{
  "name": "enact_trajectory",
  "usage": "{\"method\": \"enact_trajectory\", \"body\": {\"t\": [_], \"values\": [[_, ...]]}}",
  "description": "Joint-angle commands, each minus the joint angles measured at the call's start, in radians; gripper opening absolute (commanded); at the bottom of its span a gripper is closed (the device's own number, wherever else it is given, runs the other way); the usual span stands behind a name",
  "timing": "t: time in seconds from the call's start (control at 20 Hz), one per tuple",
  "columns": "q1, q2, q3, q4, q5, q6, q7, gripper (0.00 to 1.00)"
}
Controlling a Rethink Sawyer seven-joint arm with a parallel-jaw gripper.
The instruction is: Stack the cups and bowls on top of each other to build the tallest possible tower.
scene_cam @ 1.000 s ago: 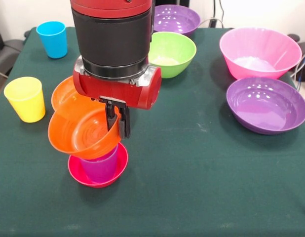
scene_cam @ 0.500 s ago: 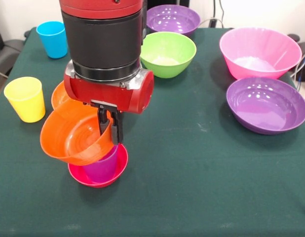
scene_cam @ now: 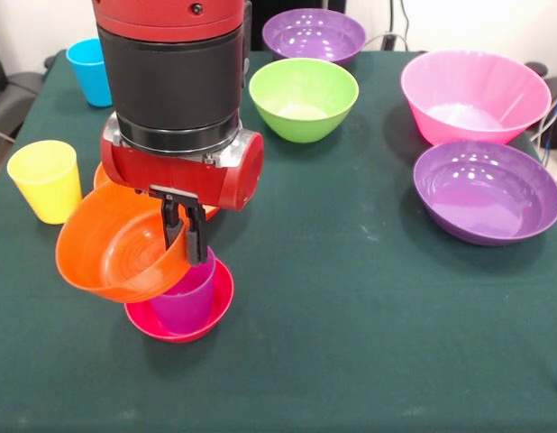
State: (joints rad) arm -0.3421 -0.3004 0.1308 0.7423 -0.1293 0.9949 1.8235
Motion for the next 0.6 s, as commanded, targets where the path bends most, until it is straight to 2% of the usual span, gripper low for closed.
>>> {"method": "enact_trajectory", "body": {"t": [0.05,0.6], "values": [[-0.009,0.031,0.095,0.052,-0.076,0.003,-0.305,0.00],[-0.015,0.023,0.094,0.091,-0.085,-0.035,-0.293,0.00]]}}
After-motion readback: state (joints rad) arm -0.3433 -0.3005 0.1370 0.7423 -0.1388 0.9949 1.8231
